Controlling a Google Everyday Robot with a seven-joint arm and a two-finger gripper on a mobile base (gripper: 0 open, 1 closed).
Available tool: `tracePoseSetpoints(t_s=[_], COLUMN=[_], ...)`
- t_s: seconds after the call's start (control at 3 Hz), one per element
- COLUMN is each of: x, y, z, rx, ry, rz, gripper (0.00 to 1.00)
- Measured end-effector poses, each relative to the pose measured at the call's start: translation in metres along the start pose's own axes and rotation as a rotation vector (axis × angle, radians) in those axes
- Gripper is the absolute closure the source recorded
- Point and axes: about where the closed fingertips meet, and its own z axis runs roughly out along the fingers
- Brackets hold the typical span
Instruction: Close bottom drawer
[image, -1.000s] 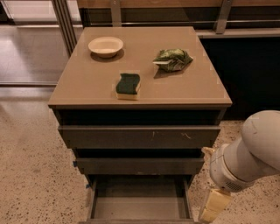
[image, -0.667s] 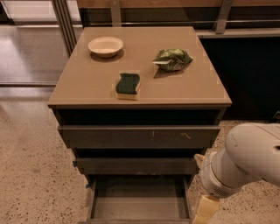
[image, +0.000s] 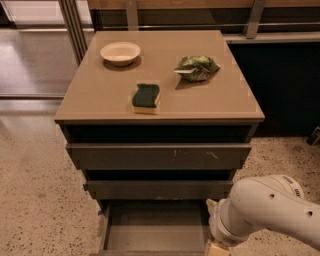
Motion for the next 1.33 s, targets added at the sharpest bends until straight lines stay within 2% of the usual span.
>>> tracePoseSetpoints(t_s=[0.33, 0.67, 1.33], x=[0.0, -0.001, -0.007], y=[0.0, 0.003, 0.013], z=[0.0, 0.014, 0.086], rx=[0.0, -0.022, -0.103], ry=[0.0, -0.026, -0.093], rz=[0.0, 0.001, 0.01], gripper=[0.0, 0.0, 0.0])
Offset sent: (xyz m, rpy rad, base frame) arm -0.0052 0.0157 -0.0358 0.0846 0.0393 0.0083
